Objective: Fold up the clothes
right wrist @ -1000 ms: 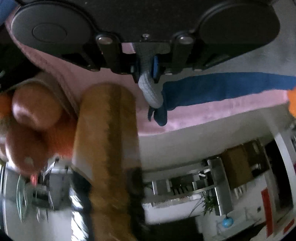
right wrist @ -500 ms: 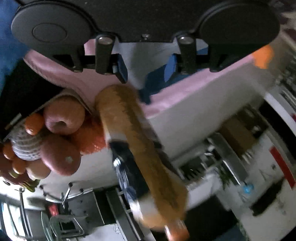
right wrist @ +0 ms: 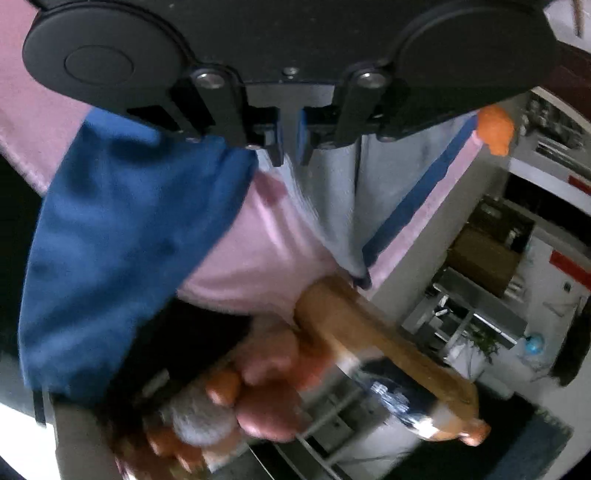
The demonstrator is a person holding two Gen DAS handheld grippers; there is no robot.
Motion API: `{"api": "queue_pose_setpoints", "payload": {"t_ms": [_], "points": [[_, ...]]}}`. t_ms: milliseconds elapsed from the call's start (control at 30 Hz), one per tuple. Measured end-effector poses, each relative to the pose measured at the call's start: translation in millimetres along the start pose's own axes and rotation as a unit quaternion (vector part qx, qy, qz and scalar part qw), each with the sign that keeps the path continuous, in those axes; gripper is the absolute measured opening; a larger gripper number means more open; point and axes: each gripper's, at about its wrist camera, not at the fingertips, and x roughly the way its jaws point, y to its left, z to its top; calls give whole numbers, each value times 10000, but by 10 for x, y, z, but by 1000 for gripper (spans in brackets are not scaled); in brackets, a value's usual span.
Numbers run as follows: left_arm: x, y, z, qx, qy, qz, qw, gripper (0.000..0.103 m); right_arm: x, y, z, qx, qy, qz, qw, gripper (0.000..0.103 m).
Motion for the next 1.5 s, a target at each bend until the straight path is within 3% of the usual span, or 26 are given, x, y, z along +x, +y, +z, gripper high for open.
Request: {"api": "queue_pose_setpoints", "payload": {"t_ms": [67,167,267,300,433,500,567,600,633,733,800,900,1033,1100,1300,1400,1500], "points": [[148,-31,-30,121,95,195,9997,10,162,101,-23,-236,122,154,9995,11],[428,48,-113,81,765,582,9953,8,484,208,-117,-397,527,186,9976,11],[441,150,-95,-55,911,701,9934,13,768,199,-165,-466,842,-253,9950,10],[434,157,-94,-58,912,715,9932,13,807,171,-163,-512,796,-445,9945,0],[391,156,-103,19,853,784,9933,13,688,116,-77,-771,164,-1128,9905,0],[299,200,-129,-83,844,662,9942,13,624,116,-91,-862,148,-1173,9892,0],[123,219,-168,-174,740,532,9957,13,421,174,-140,-809,21,-986,9918,6],[0,212,-196,-129,629,564,9963,16,282,212,-183,-827,-80,-819,9932,11],[-133,200,-229,-55,500,628,9968,27,132,251,-232,-864,-189,-625,9941,13],[-513,222,-373,116,110,731,9972,32,-298,242,-435,-865,-414,-44,9954,17],[-674,288,-510,-38,106,526,9986,32,-536,155,-602,-768,-458,224,9957,18],[-765,347,-747,-227,398,257,9986,32,-751,-1,-767,-503,-410,472,9968,26],[-783,344,-967,-258,699,-133,9971,32,-846,-158,-992,-75,0,676,9977,27],[-775,270,-1038,-161,771,-350,9963,32,-749,-158,-1080,-119,331,577,9977,27],[-623,-217,-1225,888,739,-828,9899,25,-321,140,-1345,-987,1169,130,9881,27],[-599,-369,-1330,1450,515,-716,9855,28,-181,307,-1488,-1565,1366,125,9781,27],[-651,-383,-1376,1624,537,-622,9833,28,-119,387,-1679,-2160,1498,-232,9645,24]]}}
